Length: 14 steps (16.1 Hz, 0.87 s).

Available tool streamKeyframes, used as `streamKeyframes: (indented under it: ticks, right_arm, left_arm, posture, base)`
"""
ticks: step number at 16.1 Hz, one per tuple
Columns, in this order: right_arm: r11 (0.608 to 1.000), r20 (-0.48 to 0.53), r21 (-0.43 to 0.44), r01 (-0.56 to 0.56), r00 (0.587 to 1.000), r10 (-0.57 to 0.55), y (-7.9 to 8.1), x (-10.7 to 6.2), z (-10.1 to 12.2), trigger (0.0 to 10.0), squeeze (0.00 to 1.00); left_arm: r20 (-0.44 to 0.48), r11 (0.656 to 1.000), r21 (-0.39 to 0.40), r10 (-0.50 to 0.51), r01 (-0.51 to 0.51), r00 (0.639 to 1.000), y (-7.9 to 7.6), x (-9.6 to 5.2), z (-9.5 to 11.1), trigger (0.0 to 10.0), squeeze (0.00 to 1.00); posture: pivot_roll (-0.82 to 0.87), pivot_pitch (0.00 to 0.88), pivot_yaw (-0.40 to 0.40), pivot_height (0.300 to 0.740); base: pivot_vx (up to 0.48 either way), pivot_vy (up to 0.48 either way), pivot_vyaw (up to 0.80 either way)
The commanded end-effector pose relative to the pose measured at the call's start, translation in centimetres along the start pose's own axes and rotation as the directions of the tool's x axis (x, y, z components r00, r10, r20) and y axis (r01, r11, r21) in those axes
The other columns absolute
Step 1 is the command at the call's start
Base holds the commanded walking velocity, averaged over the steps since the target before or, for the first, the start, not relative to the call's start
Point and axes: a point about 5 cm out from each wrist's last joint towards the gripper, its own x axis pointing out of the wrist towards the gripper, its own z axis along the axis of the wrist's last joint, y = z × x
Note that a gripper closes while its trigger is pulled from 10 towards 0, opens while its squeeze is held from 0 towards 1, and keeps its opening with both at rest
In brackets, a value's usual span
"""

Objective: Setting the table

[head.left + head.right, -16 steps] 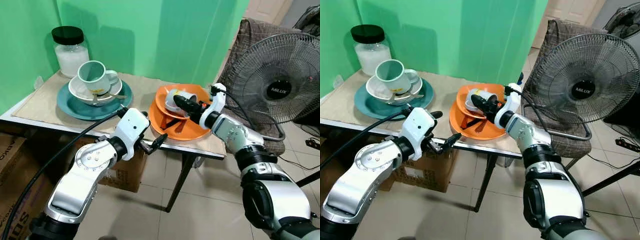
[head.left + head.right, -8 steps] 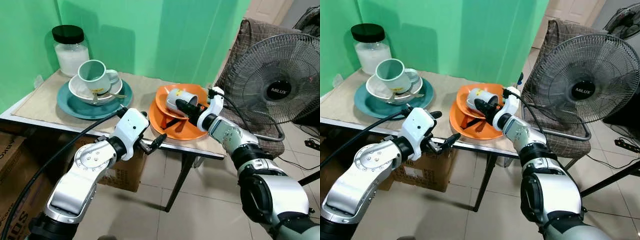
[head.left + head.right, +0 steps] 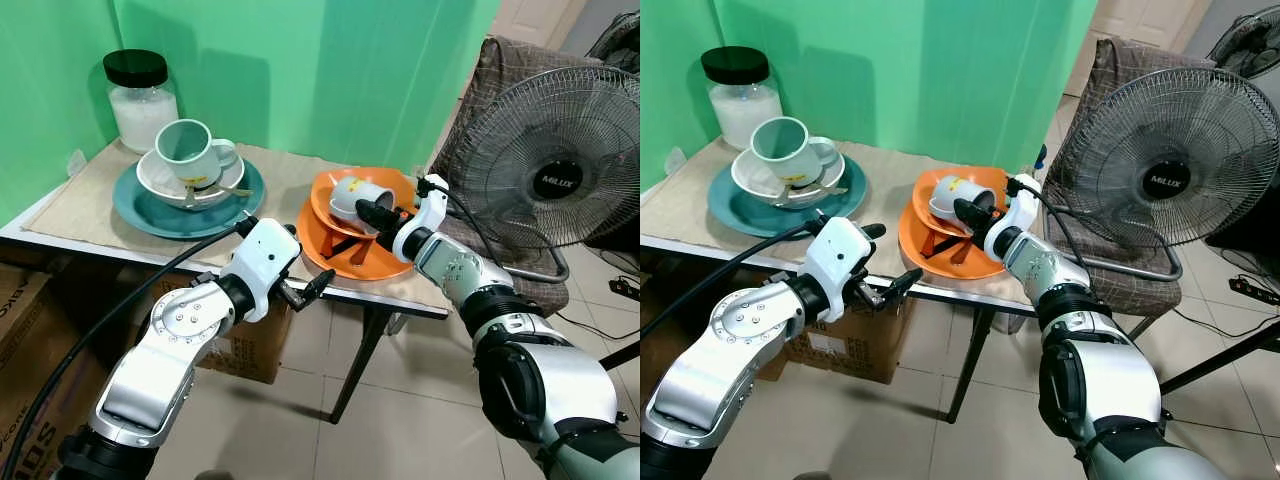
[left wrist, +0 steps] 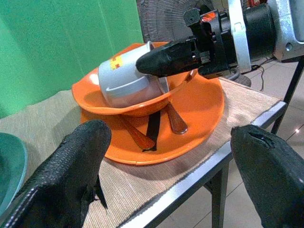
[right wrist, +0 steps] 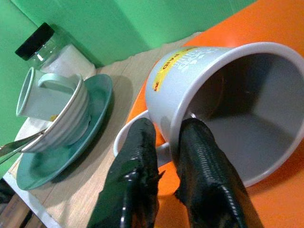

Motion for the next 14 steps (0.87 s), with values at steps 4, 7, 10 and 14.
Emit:
streamKeyframes:
  ticks: [4, 7, 10, 14]
  right_arm:
    - [1.000, 0.034, -0.023, -0.014, 0.999, 0.015, 0.6, 0.3, 1.1, 0.0, 0.00]
    - [0.999, 0.041, -0.028, -0.016, 0.999, 0.018, 0.7, 0.3, 1.3, 0.0, 0.00]
    - [0.994, 0.095, -0.098, -0.050, 0.994, 0.059, 1.4, 0.3, 3.1, 0.0, 0.00]
    - [0.945, 0.270, -0.307, -0.111, 0.942, 0.198, 3.2, -3.2, 7.8, 0.0, 0.00]
  left_arm:
    - [0.009, 0.999, 0.028, -0.015, 0.015, 1.000, -0.1, 0.2, 0.3, 10.0, 0.00]
    - [0.009, 0.999, 0.033, -0.010, 0.010, 1.000, -0.1, 0.2, 0.3, 10.0, 0.00]
    - [0.025, 0.999, 0.041, 0.022, -0.023, 0.999, 0.3, 0.3, 0.5, 10.0, 0.00]
    - [0.096, 0.978, 0.023, 0.205, -0.208, 0.974, 1.8, 0.6, 1.7, 10.0, 0.00]
  posture:
    - [0.20, 0.000, -0.161, 0.740]
    - [0.20, 0.000, -0.161, 0.740]
    - [0.19, 0.000, -0.160, 0.740]
    - [0.17, 0.000, -0.152, 0.740]
  base:
    - [0.000, 0.000, 0.00]
    - [0.000, 0.000, 0.00]
    - [0.000, 0.000, 0.00]
    - [0.000, 0.000, 0.00]
